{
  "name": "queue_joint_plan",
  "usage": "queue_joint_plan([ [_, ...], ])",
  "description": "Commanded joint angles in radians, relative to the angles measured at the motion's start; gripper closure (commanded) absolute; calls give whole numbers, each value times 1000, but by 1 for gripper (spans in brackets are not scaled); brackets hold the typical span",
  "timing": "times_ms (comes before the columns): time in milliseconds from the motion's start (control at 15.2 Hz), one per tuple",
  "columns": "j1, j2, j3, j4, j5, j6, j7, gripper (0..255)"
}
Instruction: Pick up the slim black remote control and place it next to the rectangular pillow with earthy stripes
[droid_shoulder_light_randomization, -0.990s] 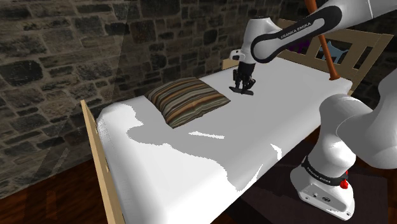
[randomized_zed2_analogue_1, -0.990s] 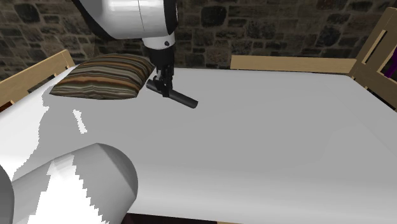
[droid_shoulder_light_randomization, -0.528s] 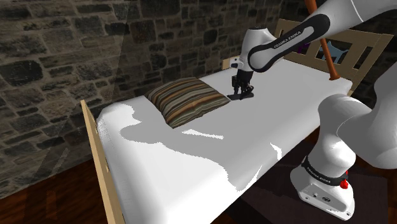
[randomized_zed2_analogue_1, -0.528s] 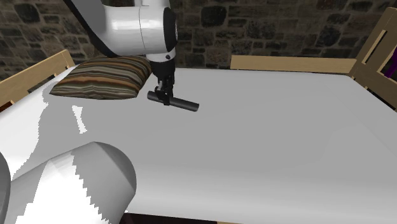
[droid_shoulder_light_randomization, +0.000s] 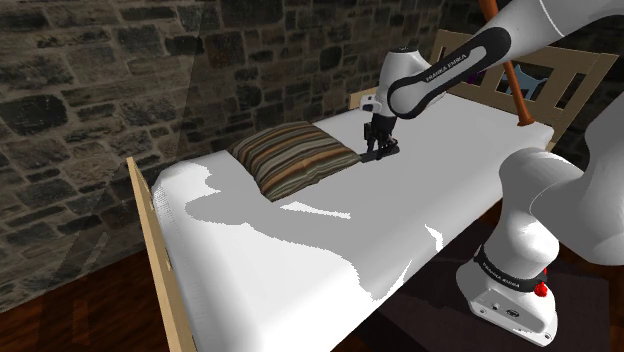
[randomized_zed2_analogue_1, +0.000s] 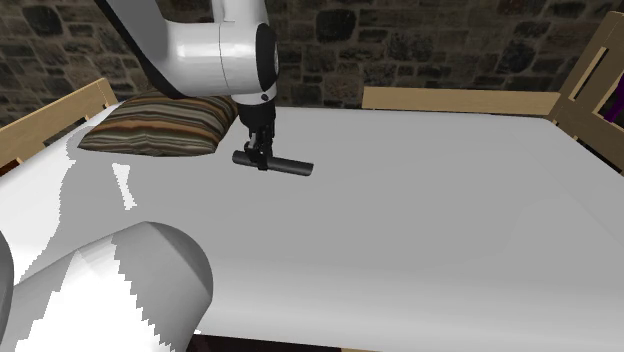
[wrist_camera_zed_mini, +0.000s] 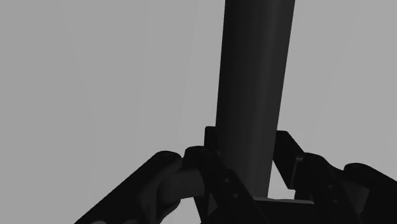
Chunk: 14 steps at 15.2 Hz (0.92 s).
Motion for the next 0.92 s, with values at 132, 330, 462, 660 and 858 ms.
queue_joint_plan([
  [132,0,0,-1,-1,0,0,-1,0],
  [330,0,1,-2,0,1,0,-1,0],
  [462,-31,-42,36,10,-32,-46,24,0],
  [660,-90,-138,121,45,-80,-169,65,0],
  [858,-90,-137,122,45,-80,-169,65,0],
])
